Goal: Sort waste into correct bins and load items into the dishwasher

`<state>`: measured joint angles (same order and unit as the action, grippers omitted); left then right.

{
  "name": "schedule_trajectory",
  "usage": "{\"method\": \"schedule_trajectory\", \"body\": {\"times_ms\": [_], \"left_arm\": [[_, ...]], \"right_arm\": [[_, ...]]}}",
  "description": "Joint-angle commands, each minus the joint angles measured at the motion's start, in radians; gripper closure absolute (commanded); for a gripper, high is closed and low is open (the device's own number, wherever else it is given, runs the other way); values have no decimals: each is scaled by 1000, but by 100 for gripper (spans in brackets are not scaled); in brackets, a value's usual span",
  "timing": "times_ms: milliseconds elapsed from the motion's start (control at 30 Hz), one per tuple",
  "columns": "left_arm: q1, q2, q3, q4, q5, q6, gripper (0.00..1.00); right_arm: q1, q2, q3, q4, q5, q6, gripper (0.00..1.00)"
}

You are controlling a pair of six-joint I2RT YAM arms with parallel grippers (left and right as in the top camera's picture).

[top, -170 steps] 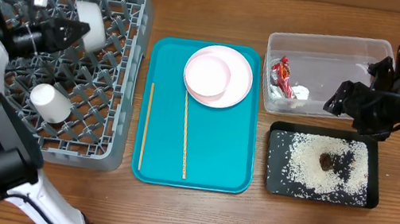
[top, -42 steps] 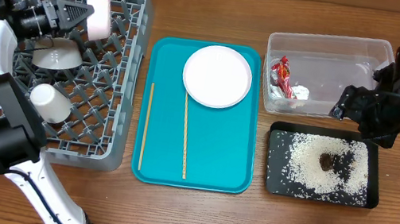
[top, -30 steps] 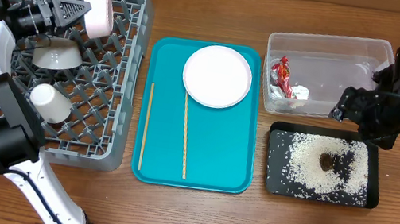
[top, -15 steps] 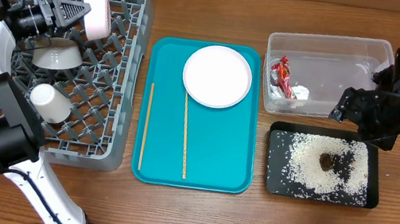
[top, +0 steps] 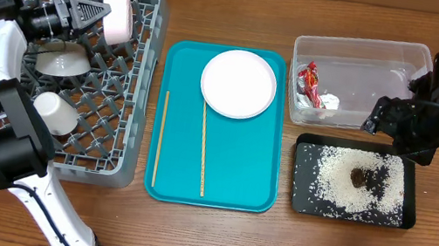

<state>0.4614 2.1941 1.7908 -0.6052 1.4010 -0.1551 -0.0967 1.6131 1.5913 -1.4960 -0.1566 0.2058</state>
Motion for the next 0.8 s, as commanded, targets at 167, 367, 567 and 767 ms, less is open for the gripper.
{"method": "schedule_trajectory", "body": {"times_ms": [167,367,567,767], "left_arm": [[34,10,-4,-66,-96,45,96],[82,10,-4,-156,-231,74,95],[143,-15,-3,-161,-196,60,39],[152,-170,-3,-165,-275,66,6]], "right_arm": [[2,-19,27,1,6,3,18],[2,-19,26,1,6,3,18],[2,-19,26,2,7,3,18],[2,-19,26,1,6,3,18]]}}
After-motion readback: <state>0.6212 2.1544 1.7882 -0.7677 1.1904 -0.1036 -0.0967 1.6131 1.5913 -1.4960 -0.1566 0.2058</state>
